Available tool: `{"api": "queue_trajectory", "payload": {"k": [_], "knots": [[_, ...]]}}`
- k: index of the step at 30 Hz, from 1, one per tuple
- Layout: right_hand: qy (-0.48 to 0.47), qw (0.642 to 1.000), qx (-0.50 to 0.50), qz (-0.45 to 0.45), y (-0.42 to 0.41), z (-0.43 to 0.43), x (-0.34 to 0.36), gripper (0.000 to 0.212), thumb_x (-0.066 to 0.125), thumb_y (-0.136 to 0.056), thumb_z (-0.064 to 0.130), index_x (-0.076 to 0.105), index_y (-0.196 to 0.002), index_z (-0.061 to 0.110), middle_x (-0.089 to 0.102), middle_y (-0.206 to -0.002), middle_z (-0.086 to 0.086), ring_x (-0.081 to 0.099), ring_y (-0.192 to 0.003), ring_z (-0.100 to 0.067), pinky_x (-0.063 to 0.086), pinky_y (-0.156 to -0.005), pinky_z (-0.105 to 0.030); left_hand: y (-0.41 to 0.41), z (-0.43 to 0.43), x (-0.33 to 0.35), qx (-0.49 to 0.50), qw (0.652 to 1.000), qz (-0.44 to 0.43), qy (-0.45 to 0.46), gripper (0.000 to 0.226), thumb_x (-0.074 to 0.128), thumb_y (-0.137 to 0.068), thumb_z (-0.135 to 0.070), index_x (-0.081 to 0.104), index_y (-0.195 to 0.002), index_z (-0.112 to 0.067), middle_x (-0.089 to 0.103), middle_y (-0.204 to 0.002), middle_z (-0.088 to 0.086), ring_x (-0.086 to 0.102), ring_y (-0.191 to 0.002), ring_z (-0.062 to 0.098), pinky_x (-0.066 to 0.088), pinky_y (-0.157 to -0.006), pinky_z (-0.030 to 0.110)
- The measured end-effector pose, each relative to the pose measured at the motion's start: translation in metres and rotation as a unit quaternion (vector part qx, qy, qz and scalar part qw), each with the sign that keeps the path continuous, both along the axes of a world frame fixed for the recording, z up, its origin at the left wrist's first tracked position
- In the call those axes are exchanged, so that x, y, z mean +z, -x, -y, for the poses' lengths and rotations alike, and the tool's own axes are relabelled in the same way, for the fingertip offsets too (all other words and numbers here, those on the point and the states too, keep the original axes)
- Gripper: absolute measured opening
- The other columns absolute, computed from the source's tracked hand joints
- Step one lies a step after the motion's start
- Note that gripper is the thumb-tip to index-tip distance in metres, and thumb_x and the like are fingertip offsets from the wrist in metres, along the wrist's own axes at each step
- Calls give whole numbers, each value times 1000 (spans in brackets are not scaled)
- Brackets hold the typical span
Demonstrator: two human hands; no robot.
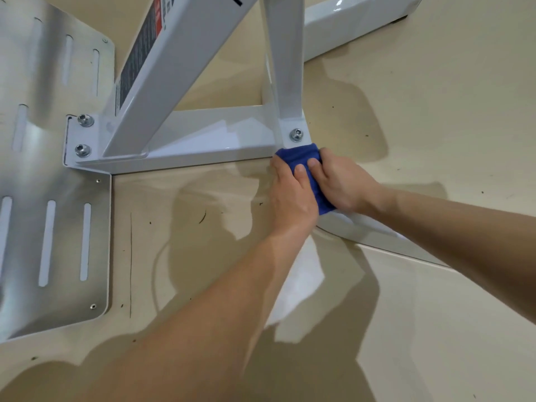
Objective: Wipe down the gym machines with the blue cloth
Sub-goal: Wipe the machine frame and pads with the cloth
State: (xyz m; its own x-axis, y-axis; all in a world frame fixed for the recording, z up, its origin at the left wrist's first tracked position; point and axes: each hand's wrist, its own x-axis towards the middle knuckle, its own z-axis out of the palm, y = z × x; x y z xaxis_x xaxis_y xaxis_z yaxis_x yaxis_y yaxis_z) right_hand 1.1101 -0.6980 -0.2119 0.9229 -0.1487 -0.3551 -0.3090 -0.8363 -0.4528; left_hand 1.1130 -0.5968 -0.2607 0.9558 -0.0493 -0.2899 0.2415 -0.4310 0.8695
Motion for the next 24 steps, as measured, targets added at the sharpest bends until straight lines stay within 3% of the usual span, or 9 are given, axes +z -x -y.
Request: {"api": "queue_trajectory", "payload": {"k": [4,7,11,13,14,16,20,24], "knots": [[64,997,17,44,26,12,-2,33,41,-102,42,54,-103,12,65,-89,-10,55,-78,-32,34,-65,-36,28,-7,-4,-28,992,48,-110,42,22,-100,-45,45,-121,-17,60,-111,4,58,-96,28,46,-86,41],[45,993,-14,107,38,16,2,26,53,-97,37,64,-110,18,69,-84,1,60,-80,-25,39,-66,-33,40,-12,-1,-27,991,72,-109,38,23,-99,-43,49,-107,-16,60,-101,3,57,-89,28,45,-78,38],[-36,975,-87,204,18,2,19,18,57,-95,25,70,-108,21,74,-90,7,65,-85,-13,49,-77,-25,7,-16,27,11,994,92,-55,31,35,-104,-28,52,-128,-18,66,-105,5,59,-94,26,37,-73,32],[-34,965,-103,237,-4,-5,27,18,54,-94,21,69,-104,22,70,-85,9,61,-78,-8,43,-67,-11,-21,-15,36,33,993,97,-62,36,35,-104,-29,47,-137,-21,66,-112,5,60,-100,25,40,-78,31],[-25,965,-107,237,-17,-7,28,17,51,-94,20,67,-99,20,67,-81,8,58,-74,-9,39,-62,-11,-35,-14,40,43,993,86,-62,37,35,-104,-29,46,-138,-22,65,-117,3,60,-103,25,42,-81,31],[-11,973,-107,203,-40,-12,25,23,44,-98,25,62,-90,14,62,-77,2,55,-71,-14,37,-62,-22,-59,-10,38,45,996,52,-58,39,36,-103,-29,43,-141,-24,61,-127,3,59,-110,27,46,-88,36],[-18,982,-106,154,-60,-12,12,38,37,-104,38,67,-99,16,66,-87,-1,60,-80,-20,39,-70,-27,-62,-8,29,-12,1000,22,2,32,35,-102,-30,50,-131,-27,63,-97,-2,60,-92,23,40,-76,30],[-8,982,-106,158,-53,-5,5,36,42,-103,34,70,-93,13,67,-82,-4,61,-76,-21,40,-68,-28,-57,-17,22,-36,996,43,-65,33,30,-104,-35,56,-118,-20,65,-96,7,59,-89,29,40,-72,33]]}}
